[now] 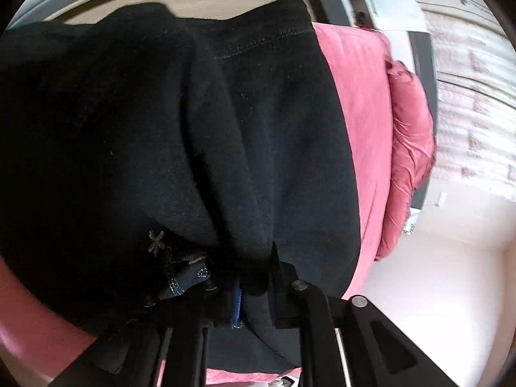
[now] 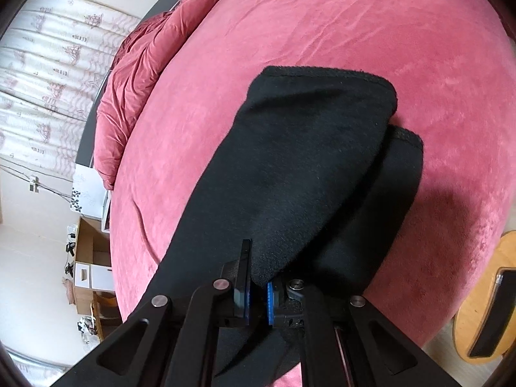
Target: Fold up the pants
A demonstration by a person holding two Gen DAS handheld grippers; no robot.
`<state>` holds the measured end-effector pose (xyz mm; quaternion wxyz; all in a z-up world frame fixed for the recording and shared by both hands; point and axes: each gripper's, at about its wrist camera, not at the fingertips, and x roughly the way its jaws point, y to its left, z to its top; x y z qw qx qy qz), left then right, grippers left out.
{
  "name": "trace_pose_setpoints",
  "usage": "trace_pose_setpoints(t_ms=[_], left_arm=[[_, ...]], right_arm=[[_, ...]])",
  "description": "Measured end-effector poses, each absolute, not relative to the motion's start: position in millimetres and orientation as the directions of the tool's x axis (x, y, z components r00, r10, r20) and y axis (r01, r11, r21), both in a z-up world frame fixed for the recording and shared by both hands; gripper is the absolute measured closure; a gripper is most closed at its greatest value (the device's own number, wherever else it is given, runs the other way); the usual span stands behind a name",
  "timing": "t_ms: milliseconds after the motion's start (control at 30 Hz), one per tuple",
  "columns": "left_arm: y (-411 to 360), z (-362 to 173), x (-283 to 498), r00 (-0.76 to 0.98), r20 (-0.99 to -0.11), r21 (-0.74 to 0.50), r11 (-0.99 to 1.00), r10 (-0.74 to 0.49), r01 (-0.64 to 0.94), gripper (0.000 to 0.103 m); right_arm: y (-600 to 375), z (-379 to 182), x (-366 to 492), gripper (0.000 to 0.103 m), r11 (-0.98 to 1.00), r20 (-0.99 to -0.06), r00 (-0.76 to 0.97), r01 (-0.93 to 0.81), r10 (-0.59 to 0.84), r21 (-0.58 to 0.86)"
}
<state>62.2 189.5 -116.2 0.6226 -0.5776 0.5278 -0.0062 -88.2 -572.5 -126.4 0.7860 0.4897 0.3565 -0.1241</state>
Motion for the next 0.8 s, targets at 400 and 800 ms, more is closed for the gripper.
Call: trace_pose_setpoints(t_ms=[400,800], left_arm=[[204,-10,80,0.527,-0.508,-0.834,0.236,-0.681,-0.500,0.092],[194,-120,-52,0.435,-0.620,-0.751,0.332,-0.653,-0.571,0.069]], right_arm=[[-563,-21,-33,0.096,0.542,-0.573,0.811,0.428,0.123,0.723],[-576,-104,-79,0.096,0.510,-0.701,0.693,0.546,0.170,0.664]])
